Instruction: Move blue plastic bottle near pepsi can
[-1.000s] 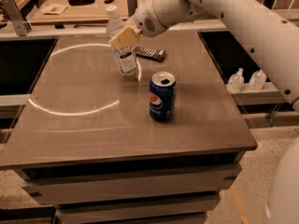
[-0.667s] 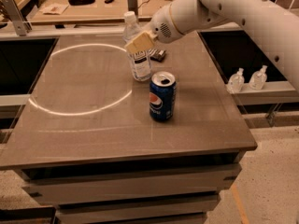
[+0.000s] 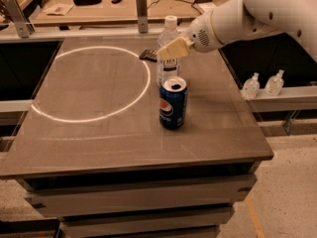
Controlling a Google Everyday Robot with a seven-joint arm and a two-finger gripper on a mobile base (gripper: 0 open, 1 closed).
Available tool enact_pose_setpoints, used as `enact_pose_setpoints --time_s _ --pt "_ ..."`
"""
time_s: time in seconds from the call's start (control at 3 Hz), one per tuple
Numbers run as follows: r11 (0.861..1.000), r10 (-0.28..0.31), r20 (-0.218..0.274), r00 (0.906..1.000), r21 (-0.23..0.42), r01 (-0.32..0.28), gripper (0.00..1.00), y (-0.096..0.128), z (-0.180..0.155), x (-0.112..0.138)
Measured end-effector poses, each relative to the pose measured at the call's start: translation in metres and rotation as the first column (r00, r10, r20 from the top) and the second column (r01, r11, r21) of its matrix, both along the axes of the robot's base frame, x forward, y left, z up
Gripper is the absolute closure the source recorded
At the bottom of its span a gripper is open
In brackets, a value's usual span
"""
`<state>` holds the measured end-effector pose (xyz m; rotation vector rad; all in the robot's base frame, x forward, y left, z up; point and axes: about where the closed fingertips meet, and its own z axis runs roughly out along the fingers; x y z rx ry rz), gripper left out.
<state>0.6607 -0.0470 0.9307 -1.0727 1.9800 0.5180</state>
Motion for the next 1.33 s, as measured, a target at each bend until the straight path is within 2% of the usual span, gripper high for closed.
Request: enact_pose_setpoints --time_s 0.67,1.0,1.33 --pt "1.000 -0.010 -0.007 0.9999 0.002 0.010 1.00 -0.006 0.001 -0.001" --pt "1.000 0.009 -0.050 0.9987 0.008 -0.009 1.00 -0.021 0.010 -0.025" --pt "0.999 0.037 -0.061 0.9975 0.003 -0.037 1.00 -0.032 0.030 -0.052"
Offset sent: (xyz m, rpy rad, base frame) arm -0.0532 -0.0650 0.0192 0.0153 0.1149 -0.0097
